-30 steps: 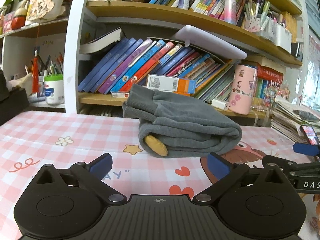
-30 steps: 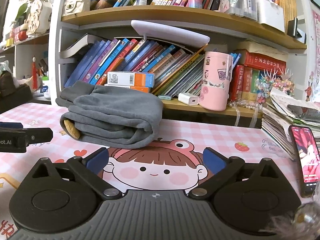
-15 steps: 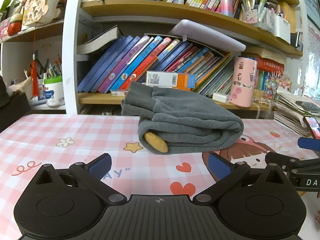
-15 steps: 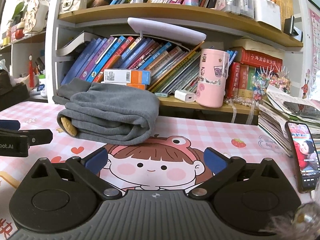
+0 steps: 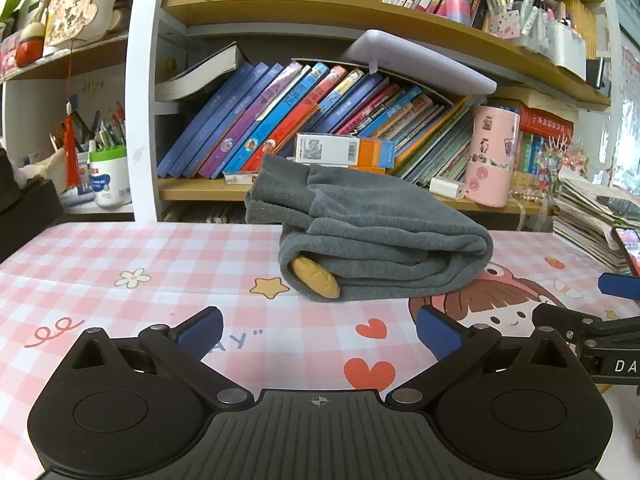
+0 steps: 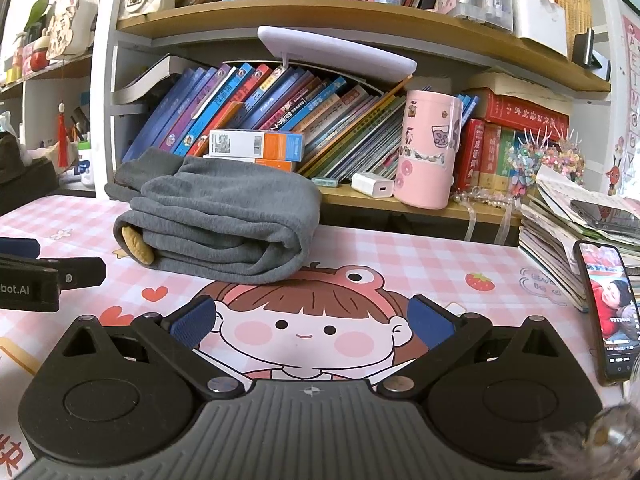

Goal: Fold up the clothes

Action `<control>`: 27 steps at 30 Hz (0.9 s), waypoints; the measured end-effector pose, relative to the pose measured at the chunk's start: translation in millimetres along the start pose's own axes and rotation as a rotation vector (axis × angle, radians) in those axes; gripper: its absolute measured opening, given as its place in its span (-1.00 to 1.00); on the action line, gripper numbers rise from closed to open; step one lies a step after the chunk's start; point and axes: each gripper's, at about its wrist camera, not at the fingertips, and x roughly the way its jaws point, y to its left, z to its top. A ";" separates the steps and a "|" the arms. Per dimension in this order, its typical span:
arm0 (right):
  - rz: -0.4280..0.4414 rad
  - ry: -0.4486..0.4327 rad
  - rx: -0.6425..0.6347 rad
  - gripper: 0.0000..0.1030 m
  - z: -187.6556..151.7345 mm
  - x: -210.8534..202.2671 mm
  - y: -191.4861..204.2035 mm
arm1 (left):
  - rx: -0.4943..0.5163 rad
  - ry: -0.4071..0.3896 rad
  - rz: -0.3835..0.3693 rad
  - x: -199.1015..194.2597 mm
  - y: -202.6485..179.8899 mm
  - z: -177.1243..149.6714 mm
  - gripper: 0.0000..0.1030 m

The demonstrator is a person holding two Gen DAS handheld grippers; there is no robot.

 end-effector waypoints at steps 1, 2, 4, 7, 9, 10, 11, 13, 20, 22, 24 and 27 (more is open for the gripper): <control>0.000 0.001 0.001 1.00 0.0 0.3 -0.1 | 0.004 0.000 0.001 0.0 -0.6 0.1 1.00; 0.000 0.002 0.001 1.00 0.0 0.4 -0.1 | 0.007 0.000 0.002 0.0 -1.3 0.1 1.00; 0.000 0.003 0.002 1.00 0.0 0.6 -0.1 | 0.012 0.000 0.003 -0.1 -2.0 0.2 1.00; 0.000 0.003 0.002 1.00 -0.2 0.7 -0.1 | 0.014 0.001 0.004 -0.3 -1.9 0.0 1.00; 0.000 0.003 0.002 1.00 -0.2 0.8 -0.3 | 0.014 0.004 0.006 0.1 -2.3 0.3 1.00; 0.001 0.003 0.002 1.00 -0.1 1.0 -0.6 | 0.014 0.005 0.006 0.3 -2.2 0.3 1.00; 0.001 0.003 0.002 1.00 0.0 1.1 -0.7 | 0.014 0.005 0.006 0.4 -2.4 0.4 1.00; 0.002 0.003 0.002 1.00 0.1 1.2 -0.7 | 0.016 0.006 0.006 0.6 -2.7 0.5 1.00; 0.001 0.003 0.007 1.00 -0.1 1.4 -1.2 | 0.025 0.003 0.005 0.2 -4.1 0.1 1.00; 0.001 0.003 0.008 1.00 -0.1 1.6 -1.4 | 0.025 0.003 0.005 0.2 -4.2 0.3 1.00; 0.002 0.004 0.009 1.00 -0.2 1.5 -1.4 | 0.025 0.003 0.006 0.3 -4.3 0.4 1.00; 0.002 0.003 0.010 1.00 -0.2 1.3 -1.6 | 0.026 0.003 0.004 0.2 -4.3 0.7 1.00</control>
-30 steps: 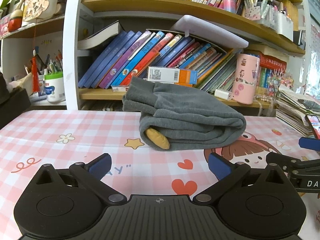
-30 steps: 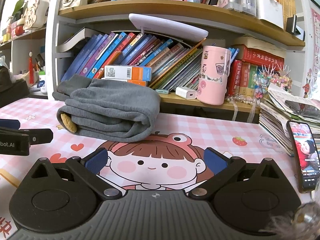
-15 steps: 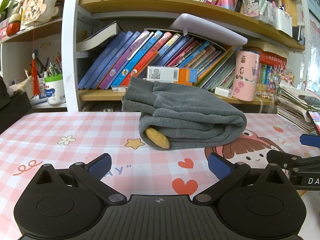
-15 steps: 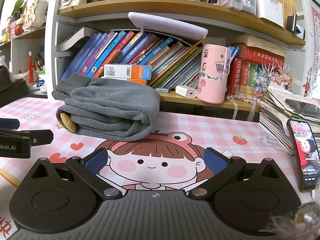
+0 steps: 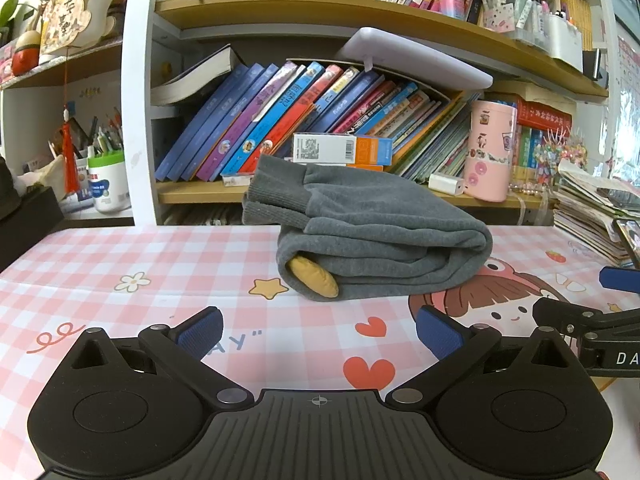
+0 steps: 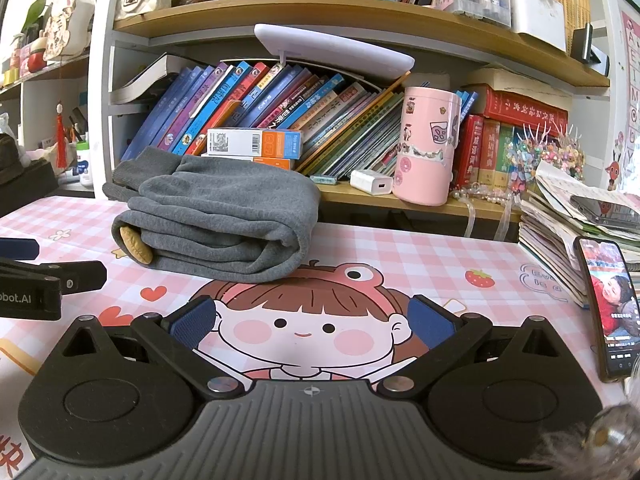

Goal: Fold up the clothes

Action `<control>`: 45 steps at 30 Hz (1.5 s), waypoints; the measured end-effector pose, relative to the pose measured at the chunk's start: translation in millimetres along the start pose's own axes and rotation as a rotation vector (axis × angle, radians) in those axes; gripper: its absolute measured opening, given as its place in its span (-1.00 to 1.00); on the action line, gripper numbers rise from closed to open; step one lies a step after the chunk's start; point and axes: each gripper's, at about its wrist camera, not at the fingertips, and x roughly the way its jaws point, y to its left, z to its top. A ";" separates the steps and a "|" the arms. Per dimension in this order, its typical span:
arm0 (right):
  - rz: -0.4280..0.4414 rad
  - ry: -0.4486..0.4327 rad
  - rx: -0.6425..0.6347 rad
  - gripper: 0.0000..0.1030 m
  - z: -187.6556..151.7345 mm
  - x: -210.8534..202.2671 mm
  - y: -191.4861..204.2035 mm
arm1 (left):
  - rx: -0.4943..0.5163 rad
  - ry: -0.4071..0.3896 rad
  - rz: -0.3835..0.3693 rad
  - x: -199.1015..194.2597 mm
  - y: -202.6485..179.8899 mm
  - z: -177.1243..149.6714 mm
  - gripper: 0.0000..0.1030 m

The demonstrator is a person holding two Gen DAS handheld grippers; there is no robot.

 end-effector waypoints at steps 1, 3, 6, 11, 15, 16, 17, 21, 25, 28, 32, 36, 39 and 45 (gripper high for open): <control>0.000 0.000 0.000 1.00 0.0 0.0 -0.1 | 0.001 0.000 -0.001 0.1 0.0 0.0 1.00; 0.000 0.000 0.000 1.00 -0.1 0.0 -0.1 | 0.002 0.000 0.000 0.2 -0.3 0.1 1.00; 0.000 0.000 0.000 1.00 -0.3 -0.1 -0.1 | 0.002 -0.001 0.003 0.2 -0.5 0.0 1.00; 0.002 0.002 0.000 1.00 -0.5 0.4 -0.7 | 0.009 -0.004 0.007 -0.9 -2.3 -0.3 1.00; 0.003 0.002 0.000 1.00 -0.5 0.8 -0.8 | 0.004 -0.001 0.007 -0.7 -1.5 -0.2 1.00; 0.003 0.003 0.000 1.00 -0.6 0.9 -0.8 | 0.004 -0.001 0.008 -0.6 -1.7 -0.3 1.00; 0.004 0.003 0.000 1.00 -0.5 0.9 -0.8 | 0.005 -0.002 0.008 -0.8 -1.9 -0.5 1.00; 0.004 0.004 0.000 1.00 -0.6 1.1 -0.8 | 0.005 -0.001 0.007 -0.7 -2.0 -0.5 1.00; 0.005 0.004 0.000 1.00 -0.5 1.1 -0.6 | -0.001 0.003 0.008 -0.2 -0.6 -0.6 1.00; 0.006 0.005 0.000 1.00 -0.5 1.2 -0.5 | -0.006 0.007 0.009 0.4 0.5 -0.6 1.00; 0.007 0.007 0.000 1.00 -0.4 1.3 -0.3 | -0.017 0.010 0.012 1.1 2.8 -0.9 1.00; 0.008 0.009 0.000 1.00 -0.3 1.7 -0.8 | -0.008 0.004 0.009 0.4 1.4 -1.0 1.00; 0.007 0.011 0.000 1.00 -0.5 1.6 -0.5 | -0.004 0.000 0.007 0.0 0.4 -0.8 1.00; 0.007 0.013 -0.002 1.00 -0.3 2.2 -0.2 | -0.011 0.001 0.007 0.2 1.0 -0.9 1.00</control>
